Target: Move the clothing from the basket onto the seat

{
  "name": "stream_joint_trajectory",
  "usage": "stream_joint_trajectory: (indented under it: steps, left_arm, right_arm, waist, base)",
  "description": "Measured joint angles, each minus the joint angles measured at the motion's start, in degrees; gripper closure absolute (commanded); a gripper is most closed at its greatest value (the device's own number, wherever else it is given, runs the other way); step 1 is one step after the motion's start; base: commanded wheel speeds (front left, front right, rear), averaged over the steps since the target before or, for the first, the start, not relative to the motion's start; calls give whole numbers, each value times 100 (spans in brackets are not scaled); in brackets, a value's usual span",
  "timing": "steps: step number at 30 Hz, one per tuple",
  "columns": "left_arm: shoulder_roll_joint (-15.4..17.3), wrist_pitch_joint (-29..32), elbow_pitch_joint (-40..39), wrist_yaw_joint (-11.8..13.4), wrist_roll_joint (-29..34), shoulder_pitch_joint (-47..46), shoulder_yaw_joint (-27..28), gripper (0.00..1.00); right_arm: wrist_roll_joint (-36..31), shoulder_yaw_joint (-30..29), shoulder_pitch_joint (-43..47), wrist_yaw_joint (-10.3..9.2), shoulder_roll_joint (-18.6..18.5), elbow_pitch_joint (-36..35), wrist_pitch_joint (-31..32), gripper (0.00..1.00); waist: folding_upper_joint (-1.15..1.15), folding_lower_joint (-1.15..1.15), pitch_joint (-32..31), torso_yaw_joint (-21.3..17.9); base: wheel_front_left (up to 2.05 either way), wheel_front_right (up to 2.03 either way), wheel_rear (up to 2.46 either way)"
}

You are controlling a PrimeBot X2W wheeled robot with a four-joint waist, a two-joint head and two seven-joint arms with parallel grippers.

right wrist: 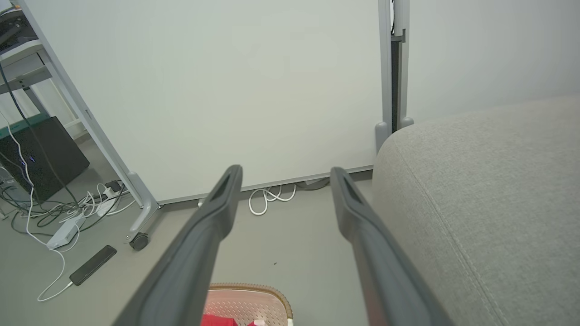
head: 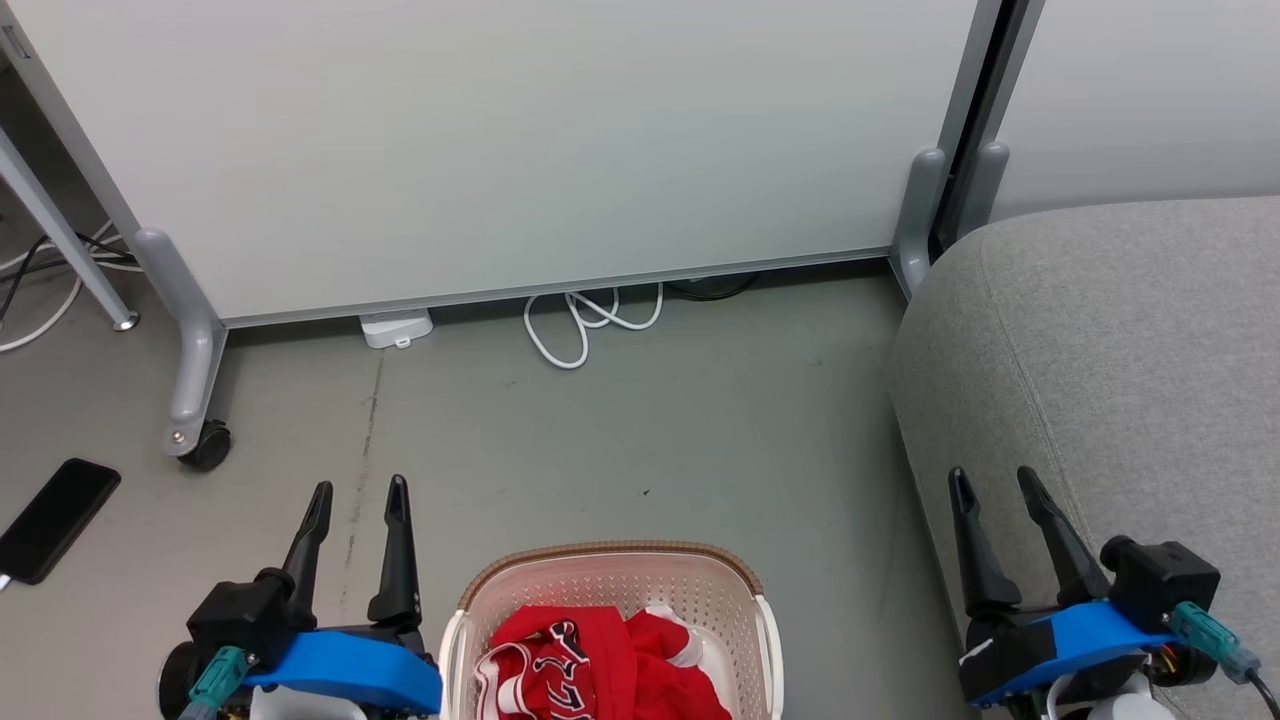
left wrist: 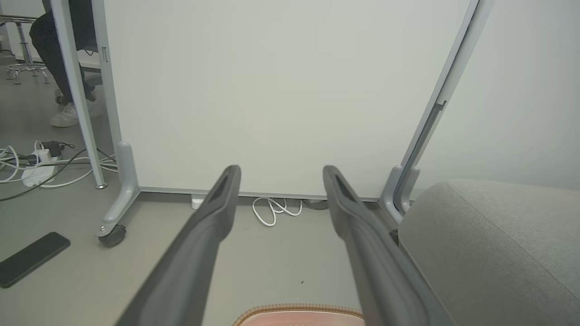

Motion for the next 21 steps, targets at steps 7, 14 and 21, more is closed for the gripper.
stream_joint_trajectory:
  steps: [7, 14, 21]
  left_arm:
    - [-20, -82, 36, -42, 225, 0, -11, 0]
    - [-53, -165, 45, -43, 501, 1, -11, 0]
    - [-81, -236, 99, -69, 743, 3, -20, 0]
  right_arm:
    - [-276, 7, -16, 0, -3, 45, -82, 0]
    - [-571, 32, -26, 1, -8, 57, -156, 0]
    - [-865, 32, -25, 1, -10, 67, -225, 0]
  waist:
    - [0, 0, -14, 13]
    - [0, 0, -31, 18]
    - [0, 0, -45, 25]
  base:
    - [0, 0, 0]
    - [0, 0, 0]
    - [0, 0, 0]
